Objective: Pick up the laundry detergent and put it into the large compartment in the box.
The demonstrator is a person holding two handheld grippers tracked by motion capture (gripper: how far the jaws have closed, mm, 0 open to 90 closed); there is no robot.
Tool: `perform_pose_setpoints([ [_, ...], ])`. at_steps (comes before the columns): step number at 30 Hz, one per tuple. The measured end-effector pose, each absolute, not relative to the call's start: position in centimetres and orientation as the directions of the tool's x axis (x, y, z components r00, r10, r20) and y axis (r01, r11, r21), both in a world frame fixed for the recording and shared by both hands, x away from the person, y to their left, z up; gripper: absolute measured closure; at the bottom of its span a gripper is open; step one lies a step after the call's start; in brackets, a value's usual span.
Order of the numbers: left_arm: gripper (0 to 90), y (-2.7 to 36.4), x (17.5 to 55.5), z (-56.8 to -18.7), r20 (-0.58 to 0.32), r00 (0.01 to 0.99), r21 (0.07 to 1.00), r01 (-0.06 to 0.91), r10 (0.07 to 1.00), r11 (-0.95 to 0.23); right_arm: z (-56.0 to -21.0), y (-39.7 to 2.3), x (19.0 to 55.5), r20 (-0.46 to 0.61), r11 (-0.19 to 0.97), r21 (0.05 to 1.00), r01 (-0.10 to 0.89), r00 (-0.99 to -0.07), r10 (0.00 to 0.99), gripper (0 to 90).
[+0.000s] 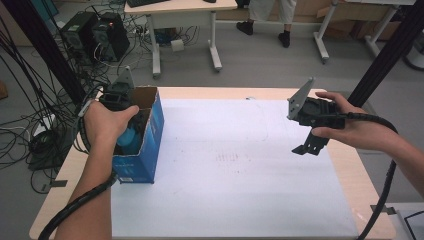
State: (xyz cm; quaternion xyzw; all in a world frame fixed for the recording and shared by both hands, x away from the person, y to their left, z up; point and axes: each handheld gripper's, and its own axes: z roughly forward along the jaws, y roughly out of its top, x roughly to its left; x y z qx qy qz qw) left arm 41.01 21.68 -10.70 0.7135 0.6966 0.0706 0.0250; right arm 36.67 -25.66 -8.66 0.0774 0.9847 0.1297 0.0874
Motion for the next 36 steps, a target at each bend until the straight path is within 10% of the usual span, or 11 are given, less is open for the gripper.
perform_pose_setpoints([
  [36, 37.1, 21.4, 41.4, -12.3, 0.086, 0.011, 0.135, 0.991, 0.996, -0.023, -9.2, -25.9, 37.0, -0.146, 0.955, 0.264, 0.135, -0.973, 0.178, 4.7],
])
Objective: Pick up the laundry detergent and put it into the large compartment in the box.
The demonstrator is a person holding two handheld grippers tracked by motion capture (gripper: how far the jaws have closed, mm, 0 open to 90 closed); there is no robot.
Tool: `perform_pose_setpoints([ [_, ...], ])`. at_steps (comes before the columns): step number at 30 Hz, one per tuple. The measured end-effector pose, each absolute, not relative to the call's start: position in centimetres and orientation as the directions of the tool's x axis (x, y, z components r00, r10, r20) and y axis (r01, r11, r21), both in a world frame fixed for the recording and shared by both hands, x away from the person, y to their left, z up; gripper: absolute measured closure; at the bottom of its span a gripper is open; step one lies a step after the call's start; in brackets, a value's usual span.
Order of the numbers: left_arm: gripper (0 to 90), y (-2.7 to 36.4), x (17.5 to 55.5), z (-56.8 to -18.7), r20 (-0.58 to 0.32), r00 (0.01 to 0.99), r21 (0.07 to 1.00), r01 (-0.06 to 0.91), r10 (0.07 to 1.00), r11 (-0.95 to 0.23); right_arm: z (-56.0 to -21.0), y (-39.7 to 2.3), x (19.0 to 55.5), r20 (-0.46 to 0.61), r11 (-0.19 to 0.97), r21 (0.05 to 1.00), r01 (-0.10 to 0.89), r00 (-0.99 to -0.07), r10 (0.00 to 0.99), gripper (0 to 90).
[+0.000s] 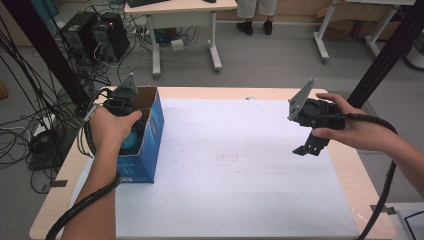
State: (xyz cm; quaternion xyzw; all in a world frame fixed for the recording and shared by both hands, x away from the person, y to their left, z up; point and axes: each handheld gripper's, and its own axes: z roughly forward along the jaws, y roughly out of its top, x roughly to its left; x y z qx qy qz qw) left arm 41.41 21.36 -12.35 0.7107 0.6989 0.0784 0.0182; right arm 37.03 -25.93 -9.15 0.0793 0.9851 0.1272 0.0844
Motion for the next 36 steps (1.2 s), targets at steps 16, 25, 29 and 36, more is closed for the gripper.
perform_pose_setpoints([
  [16, 36.4, 21.6, 41.2, -12.1, 0.082, -0.003, 0.149, 0.989, 0.997, -0.01, -9.5, -25.6, 37.2, -0.139, 0.957, 0.259, 0.135, -0.975, 0.175, 4.7],
  [25, 35.4, 21.8, 40.5, -11.3, 0.066, -0.011, 0.161, 0.987, 0.998, 0.0, -9.5, -25.5, 37.1, -0.14, 0.956, 0.263, 0.13, -0.975, 0.172, 4.6],
  [29, 35.4, 22.0, 39.8, -10.5, 0.056, -0.016, 0.178, 0.984, 0.998, 0.006, -9.4, -25.6, 37.0, -0.139, 0.955, 0.265, 0.132, -0.975, 0.173, 4.6],
  [36, 22.9, 21.6, 38.6, -8.6, 0.066, -0.009, 0.199, 0.98, 0.998, -0.005, -9.2, -25.7, 36.8, -0.143, 0.954, 0.272, 0.126, -0.975, 0.17, 4.7],
])
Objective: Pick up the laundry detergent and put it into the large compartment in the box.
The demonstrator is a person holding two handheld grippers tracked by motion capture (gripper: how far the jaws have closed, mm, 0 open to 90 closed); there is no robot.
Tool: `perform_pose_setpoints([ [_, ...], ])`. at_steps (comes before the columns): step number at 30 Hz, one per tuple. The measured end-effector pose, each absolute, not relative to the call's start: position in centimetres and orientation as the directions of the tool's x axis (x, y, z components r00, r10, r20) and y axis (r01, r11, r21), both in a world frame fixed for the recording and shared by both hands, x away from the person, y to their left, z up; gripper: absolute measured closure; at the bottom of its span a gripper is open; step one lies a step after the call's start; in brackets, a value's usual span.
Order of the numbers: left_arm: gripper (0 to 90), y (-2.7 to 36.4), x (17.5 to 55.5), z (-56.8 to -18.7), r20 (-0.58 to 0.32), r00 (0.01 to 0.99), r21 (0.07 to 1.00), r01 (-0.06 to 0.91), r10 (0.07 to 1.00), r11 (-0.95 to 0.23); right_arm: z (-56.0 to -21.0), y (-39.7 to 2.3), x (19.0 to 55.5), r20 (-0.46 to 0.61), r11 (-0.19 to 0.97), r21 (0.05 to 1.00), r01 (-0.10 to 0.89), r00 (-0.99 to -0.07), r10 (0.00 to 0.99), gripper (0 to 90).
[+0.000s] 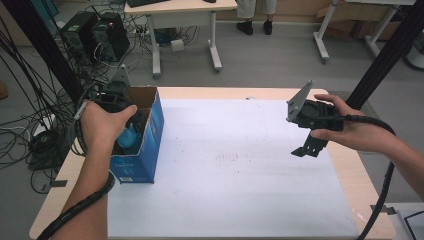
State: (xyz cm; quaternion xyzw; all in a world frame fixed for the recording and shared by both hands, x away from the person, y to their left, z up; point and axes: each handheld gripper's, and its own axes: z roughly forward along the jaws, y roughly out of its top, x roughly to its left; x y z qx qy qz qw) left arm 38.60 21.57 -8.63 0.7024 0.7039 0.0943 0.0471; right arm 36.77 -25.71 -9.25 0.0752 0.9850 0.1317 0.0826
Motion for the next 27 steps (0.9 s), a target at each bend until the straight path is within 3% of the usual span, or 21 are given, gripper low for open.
perform_pose_setpoints([
  [4, 12.0, 21.2, 37.9, -7.4, 0.062, -0.002, 0.223, 0.975, 0.998, -0.012, -9.1, -25.6, 36.6, -0.146, 0.954, 0.274, 0.122, -0.975, 0.166, 4.7],
  [13, 5.0, 19.4, 36.3, -4.5, 0.059, 0.036, 0.284, 0.957, 0.998, -0.051, -9.0, -25.7, 36.5, -0.148, 0.952, 0.28, 0.123, -0.974, 0.17, 4.6],
  [27, 4.5, 13.7, 35.5, -2.7, 0.073, 0.172, 0.317, 0.93, 0.982, -0.187, -8.6, -26.8, 36.1, -0.153, 0.945, 0.295, 0.139, -0.97, 0.19, 4.6],
])
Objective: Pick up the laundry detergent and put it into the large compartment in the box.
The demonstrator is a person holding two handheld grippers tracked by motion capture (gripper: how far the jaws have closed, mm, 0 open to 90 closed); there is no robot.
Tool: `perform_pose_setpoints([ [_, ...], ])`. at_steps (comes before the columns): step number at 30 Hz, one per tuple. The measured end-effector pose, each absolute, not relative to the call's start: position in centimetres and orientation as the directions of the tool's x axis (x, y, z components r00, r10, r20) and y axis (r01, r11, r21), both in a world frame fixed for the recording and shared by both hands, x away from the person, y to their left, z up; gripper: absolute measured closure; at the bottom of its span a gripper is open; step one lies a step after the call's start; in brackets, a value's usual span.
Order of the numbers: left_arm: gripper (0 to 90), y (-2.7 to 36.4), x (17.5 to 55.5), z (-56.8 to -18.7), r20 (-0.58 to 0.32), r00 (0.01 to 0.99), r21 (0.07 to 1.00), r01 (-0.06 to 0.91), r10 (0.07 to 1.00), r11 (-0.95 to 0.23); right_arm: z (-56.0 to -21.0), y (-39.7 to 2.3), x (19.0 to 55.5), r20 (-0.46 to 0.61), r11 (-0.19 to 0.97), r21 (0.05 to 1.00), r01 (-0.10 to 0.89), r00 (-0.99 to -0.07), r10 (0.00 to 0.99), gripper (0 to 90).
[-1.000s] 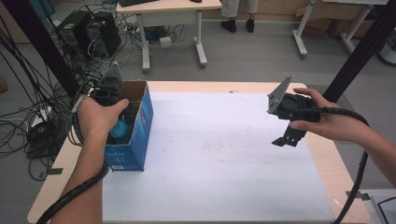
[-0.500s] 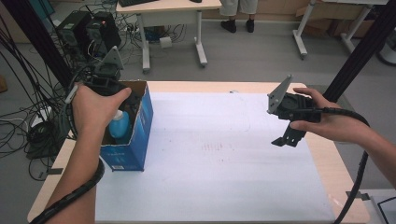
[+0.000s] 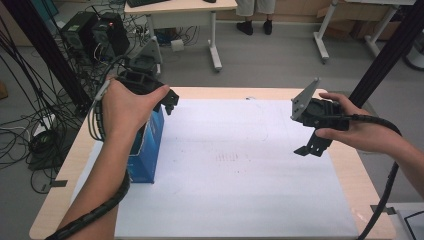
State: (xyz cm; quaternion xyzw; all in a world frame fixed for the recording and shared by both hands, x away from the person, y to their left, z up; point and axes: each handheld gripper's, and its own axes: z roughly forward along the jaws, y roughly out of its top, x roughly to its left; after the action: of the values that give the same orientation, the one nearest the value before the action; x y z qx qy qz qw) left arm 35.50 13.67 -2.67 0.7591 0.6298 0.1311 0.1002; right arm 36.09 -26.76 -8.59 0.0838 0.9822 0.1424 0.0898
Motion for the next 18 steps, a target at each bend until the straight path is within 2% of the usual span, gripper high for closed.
perform_pose_setpoints([
  [12, 4.5, 11.4, 36.2, -3.6, 0.059, 0.248, 0.301, 0.919, 0.967, -0.254, -8.8, -27.0, 36.3, -0.149, 0.946, 0.289, 0.144, -0.97, 0.193, 4.6],
  [18, 4.6, 11.1, 36.7, -4.0, 0.06, 0.251, 0.291, 0.922, 0.966, -0.257, -9.0, -27.0, 36.6, -0.143, 0.946, 0.286, 0.15, -0.97, 0.197, 4.6],
])
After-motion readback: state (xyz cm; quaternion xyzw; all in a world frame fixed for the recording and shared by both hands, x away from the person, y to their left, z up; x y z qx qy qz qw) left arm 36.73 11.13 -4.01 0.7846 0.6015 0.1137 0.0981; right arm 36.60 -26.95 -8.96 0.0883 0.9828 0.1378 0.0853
